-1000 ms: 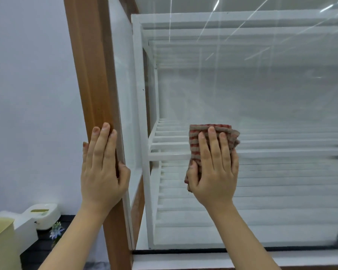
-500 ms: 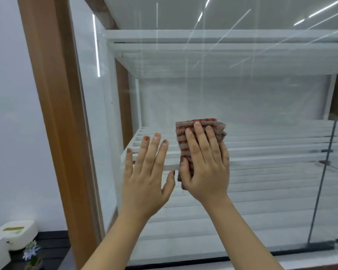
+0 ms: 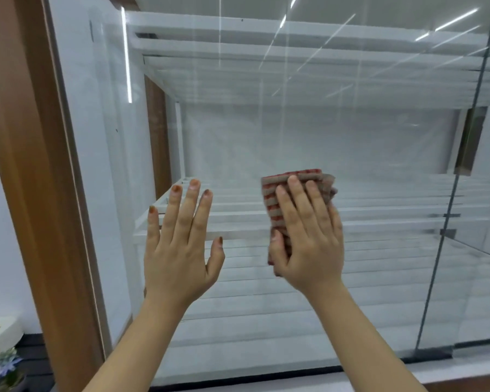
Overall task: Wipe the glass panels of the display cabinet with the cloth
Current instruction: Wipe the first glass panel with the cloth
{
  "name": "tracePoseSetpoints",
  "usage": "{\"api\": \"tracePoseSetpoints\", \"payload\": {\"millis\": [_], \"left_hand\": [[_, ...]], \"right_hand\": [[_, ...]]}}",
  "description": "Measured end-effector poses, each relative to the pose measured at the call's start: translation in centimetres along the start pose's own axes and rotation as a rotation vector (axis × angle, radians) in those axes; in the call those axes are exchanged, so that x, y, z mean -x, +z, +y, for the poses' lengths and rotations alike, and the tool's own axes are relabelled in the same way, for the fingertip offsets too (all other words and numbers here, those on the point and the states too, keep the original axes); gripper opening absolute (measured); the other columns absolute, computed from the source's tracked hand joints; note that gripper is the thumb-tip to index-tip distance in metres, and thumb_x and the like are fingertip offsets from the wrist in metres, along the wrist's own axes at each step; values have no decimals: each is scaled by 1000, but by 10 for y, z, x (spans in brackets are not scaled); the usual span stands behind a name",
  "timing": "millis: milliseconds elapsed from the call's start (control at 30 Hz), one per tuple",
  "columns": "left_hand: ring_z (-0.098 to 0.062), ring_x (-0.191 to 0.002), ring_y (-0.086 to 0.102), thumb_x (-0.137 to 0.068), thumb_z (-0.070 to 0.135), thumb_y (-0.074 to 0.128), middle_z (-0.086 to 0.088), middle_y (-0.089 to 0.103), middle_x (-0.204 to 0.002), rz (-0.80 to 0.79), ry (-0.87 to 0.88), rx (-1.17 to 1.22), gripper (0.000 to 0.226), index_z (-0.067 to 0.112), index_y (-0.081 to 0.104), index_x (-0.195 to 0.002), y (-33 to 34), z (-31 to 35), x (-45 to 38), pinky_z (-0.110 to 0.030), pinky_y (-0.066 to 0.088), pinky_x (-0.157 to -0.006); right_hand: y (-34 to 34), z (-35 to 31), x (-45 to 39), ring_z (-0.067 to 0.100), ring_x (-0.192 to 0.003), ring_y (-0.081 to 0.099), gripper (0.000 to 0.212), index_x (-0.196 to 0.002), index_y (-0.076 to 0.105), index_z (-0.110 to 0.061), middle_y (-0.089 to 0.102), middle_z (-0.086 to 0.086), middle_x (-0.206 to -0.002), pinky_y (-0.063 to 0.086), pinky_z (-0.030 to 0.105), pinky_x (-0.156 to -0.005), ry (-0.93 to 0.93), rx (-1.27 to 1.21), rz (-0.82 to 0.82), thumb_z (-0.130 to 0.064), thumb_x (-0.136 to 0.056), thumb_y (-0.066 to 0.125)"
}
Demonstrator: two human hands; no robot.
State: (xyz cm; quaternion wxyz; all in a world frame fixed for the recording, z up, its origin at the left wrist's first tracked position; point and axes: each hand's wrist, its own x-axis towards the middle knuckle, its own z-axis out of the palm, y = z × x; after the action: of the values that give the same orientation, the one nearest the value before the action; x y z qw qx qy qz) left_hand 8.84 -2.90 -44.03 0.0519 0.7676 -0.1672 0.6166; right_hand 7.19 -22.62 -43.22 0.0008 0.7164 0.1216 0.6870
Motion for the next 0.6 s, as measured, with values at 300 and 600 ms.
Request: {"api": "tracePoseSetpoints", "payload": {"millis": [300, 600], "left_hand": [[-24, -144, 7, -87, 34, 36, -8, 17, -153, 9, -12, 5, 64, 11, 21, -145, 0, 2, -1, -48, 3, -115], [-26, -144, 8, -88, 34, 37, 1, 1, -157, 38, 2, 3, 67, 13, 15, -148, 4, 1, 1, -48, 4, -115]], "right_hand": [[2, -9, 36, 19, -140, 23, 53, -138, 38, -14, 36, 5, -145, 23, 41, -111, 155, 22, 36, -29, -87, 41], [-4, 24, 7, 21, -138, 27, 56, -140, 35, -14, 35, 5, -146, 23, 41, -111, 180, 31, 43, -32, -87, 42]]}}
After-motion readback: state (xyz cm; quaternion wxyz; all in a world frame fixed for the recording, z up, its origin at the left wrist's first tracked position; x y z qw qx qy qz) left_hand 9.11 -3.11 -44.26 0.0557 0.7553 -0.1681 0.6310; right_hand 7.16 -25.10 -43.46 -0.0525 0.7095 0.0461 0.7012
